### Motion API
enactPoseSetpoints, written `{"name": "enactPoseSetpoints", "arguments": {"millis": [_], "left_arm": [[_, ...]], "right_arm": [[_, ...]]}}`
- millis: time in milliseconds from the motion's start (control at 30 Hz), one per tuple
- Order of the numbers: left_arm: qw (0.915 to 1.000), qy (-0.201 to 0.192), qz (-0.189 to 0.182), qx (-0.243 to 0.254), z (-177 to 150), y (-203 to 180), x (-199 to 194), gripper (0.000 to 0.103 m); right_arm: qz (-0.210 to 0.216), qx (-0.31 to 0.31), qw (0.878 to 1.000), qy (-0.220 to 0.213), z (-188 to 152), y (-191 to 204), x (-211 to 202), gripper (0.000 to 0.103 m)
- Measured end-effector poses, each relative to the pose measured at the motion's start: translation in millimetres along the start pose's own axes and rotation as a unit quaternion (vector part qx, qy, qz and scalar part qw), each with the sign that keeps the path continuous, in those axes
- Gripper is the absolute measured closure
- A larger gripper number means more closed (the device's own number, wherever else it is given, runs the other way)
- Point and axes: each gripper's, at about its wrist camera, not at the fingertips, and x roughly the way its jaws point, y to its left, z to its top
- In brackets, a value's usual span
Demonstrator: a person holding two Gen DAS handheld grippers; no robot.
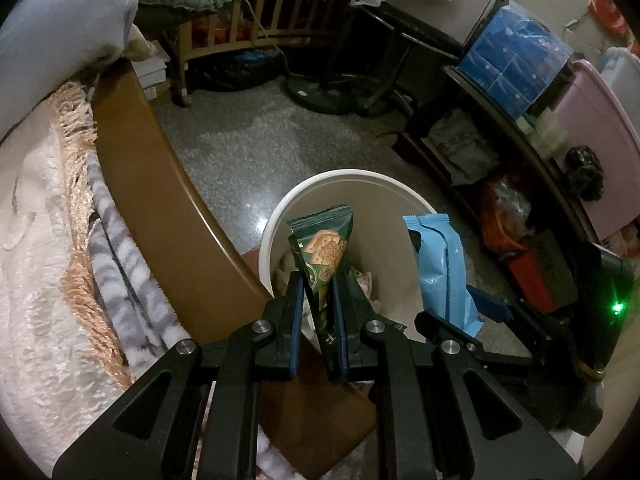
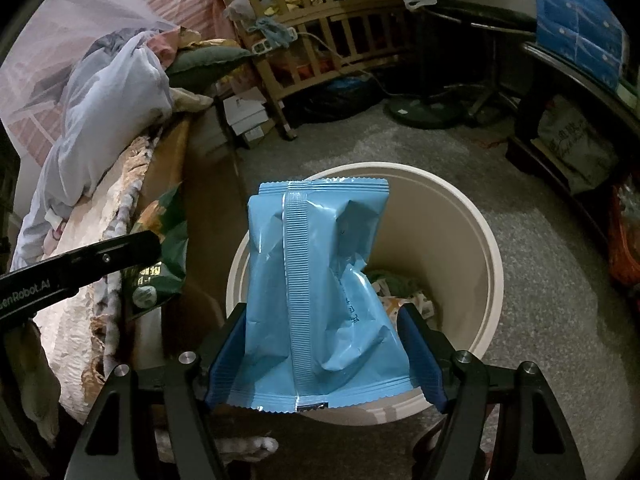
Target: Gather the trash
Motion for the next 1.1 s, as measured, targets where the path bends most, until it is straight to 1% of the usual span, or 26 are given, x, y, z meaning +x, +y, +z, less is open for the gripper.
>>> {"name": "enactPoseSetpoints", "arguments": {"millis": [200, 267, 333, 400, 600, 733, 833, 1000, 1100], "left_arm": [[0.9999, -0.012, -0.004, 0.001, 0, 1, 1, 0.09], [0.9999, -0.014, -0.007, -0.002, 0, 2, 1, 0.085], [0.9998, -0.015, -0.014, -0.008, 0, 6, 1, 0.067], [0.9995, -0.019, -0.021, -0.013, 0, 10, -1, 0.059], [0.9993, -0.03, -0.012, -0.018, -5, 16, -11, 0.058], [0.9988, -0.045, 0.016, -0.011, -11, 19, -26, 0.058], [0.9976, -0.059, 0.036, -0.004, -16, 21, -40, 0.058], [0.995, -0.091, 0.041, -0.01, -29, 28, -70, 0.058], [0.9933, -0.107, 0.042, -0.013, -35, 33, -89, 0.058]], "right_arm": [[-0.002, 0.011, 1.0, -0.002, 0, -4, 3, 0.03], [-0.003, 0.014, 1.0, -0.001, 0, -5, 4, 0.029], [-0.002, 0.017, 1.0, 0.002, 0, -7, 6, 0.028], [-0.003, 0.023, 1.0, 0.005, 0, -8, 8, 0.026], [-0.001, 0.03, 1.0, -0.004, 0, -8, 4, 0.025], [-0.002, 0.025, 1.0, -0.013, -2, -3, 0, 0.025], [-0.009, 0.008, 1.0, -0.027, -1, 8, -8, 0.025], [-0.033, -0.023, 0.997, -0.071, -2, 31, -34, 0.025], [-0.038, -0.031, 0.995, -0.09, -5, 42, -48, 0.025]]}}
